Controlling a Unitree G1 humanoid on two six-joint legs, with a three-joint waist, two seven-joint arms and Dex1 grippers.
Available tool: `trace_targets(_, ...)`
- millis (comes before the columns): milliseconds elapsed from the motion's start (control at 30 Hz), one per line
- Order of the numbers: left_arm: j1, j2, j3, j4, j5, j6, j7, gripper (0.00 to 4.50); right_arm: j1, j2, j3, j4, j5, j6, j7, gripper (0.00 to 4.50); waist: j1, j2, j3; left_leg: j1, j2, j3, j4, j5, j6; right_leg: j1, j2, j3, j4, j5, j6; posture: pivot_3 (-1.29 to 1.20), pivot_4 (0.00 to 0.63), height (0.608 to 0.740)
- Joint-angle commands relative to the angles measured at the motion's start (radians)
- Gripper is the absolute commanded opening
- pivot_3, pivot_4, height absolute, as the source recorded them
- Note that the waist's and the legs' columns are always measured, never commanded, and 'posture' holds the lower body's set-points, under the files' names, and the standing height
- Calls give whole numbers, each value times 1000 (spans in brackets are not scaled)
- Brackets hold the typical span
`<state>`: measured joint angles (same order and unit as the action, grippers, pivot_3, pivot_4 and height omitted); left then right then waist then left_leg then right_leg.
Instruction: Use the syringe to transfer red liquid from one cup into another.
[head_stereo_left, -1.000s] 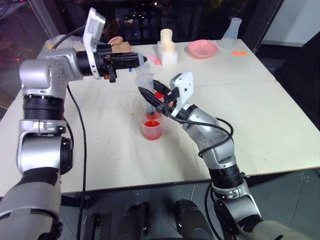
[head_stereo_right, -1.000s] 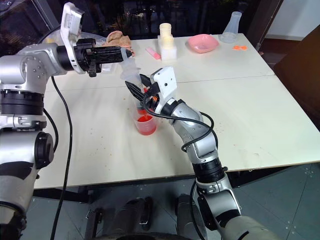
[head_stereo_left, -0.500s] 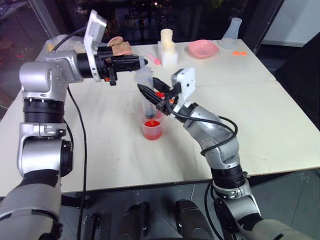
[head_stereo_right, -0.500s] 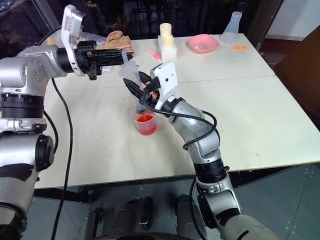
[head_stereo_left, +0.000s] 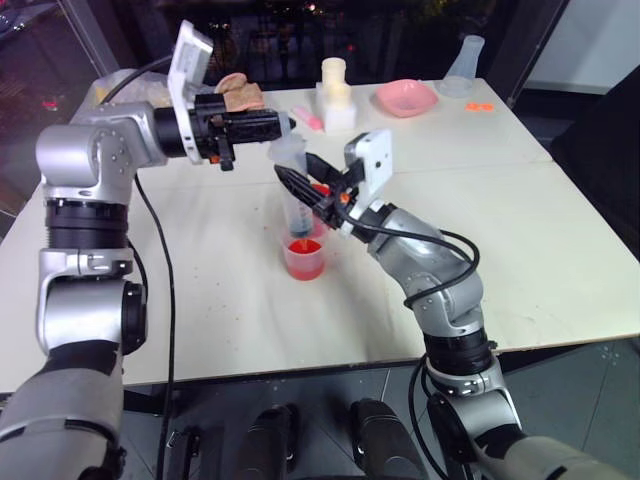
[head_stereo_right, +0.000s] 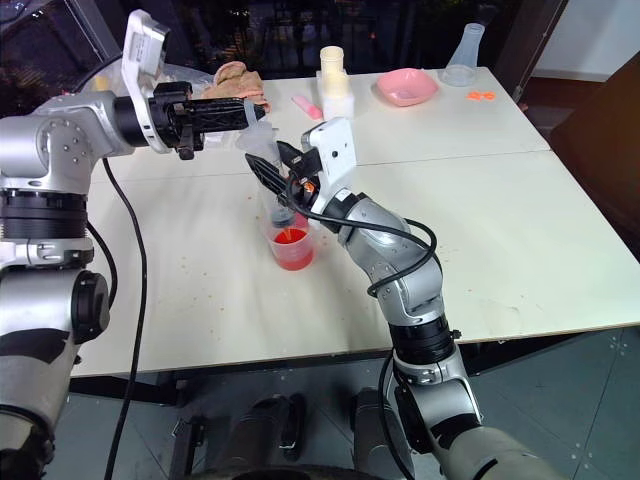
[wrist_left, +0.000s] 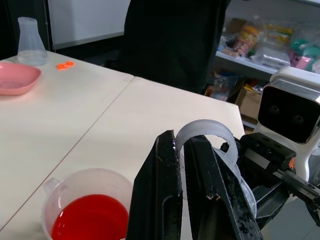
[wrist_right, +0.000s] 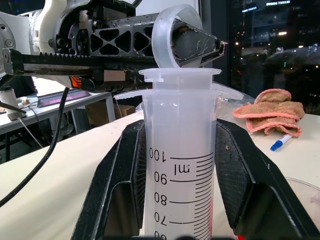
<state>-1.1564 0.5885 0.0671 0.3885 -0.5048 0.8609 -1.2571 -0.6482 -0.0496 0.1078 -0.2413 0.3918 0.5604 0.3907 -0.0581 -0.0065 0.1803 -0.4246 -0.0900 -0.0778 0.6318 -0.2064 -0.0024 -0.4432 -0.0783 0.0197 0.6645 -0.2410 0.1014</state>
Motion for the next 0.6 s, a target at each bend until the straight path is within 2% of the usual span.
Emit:
trace_targets(33, -3, -12, -28, -7, -16, 25, -10, 1500, -71, 22, -48, -86, 33, -42, -26, 1375, 0, 0, 0, 0, 0, 0, 0, 0, 0, 0, 0, 0, 0, 0, 0, 0, 150, 740)
trace_targets(200, -8, 1, -22, -2, -11, 0, -12, 2560, -69, 21, -47, -90, 39, -38, -27, 1375, 0, 0, 0, 0, 0, 0, 0, 0, 0, 0, 0, 0, 0, 0, 0, 0, 150, 740)
trace_targets(600, -76, 145, 77, 113, -18, -19, 16, 2560, -67, 8, -77, -106, 101, 17, -44, 1375, -2, 0, 0, 0, 0, 0, 0, 0, 0, 0, 0, 0, -1, 0, 0, 0, 150, 740)
